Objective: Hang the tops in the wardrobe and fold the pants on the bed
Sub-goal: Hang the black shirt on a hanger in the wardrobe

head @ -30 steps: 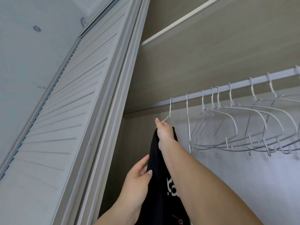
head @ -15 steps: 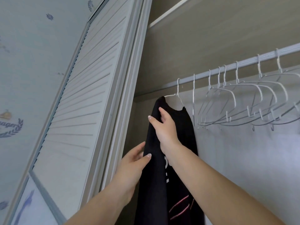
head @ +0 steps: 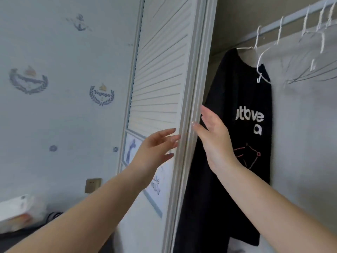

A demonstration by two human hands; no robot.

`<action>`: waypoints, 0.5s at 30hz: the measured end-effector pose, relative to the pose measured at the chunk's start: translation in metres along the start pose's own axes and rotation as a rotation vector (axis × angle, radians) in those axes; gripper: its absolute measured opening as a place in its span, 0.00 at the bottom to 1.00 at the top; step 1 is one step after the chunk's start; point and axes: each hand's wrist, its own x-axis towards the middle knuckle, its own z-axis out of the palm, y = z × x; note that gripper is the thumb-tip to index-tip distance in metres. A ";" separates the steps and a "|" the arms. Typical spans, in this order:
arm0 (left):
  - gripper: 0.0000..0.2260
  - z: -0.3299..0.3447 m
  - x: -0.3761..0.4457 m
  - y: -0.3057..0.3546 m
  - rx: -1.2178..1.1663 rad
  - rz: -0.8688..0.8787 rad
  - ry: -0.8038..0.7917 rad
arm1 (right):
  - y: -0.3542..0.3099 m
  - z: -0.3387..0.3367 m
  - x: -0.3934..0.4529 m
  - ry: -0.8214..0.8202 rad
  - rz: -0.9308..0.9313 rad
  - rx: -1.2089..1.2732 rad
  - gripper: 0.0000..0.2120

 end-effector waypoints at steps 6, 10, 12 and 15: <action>0.07 -0.110 -0.147 0.031 0.148 -0.092 0.270 | -0.031 0.113 -0.117 -0.288 0.166 0.151 0.19; 0.07 -0.192 -0.281 0.078 0.229 -0.137 0.514 | -0.076 0.215 -0.216 -0.576 0.280 0.239 0.18; 0.07 -0.226 -0.349 0.107 0.301 -0.158 0.636 | -0.101 0.264 -0.266 -0.741 0.308 0.277 0.19; 0.08 -0.266 -0.449 0.152 0.379 -0.161 0.813 | -0.144 0.330 -0.337 -0.943 0.323 0.380 0.17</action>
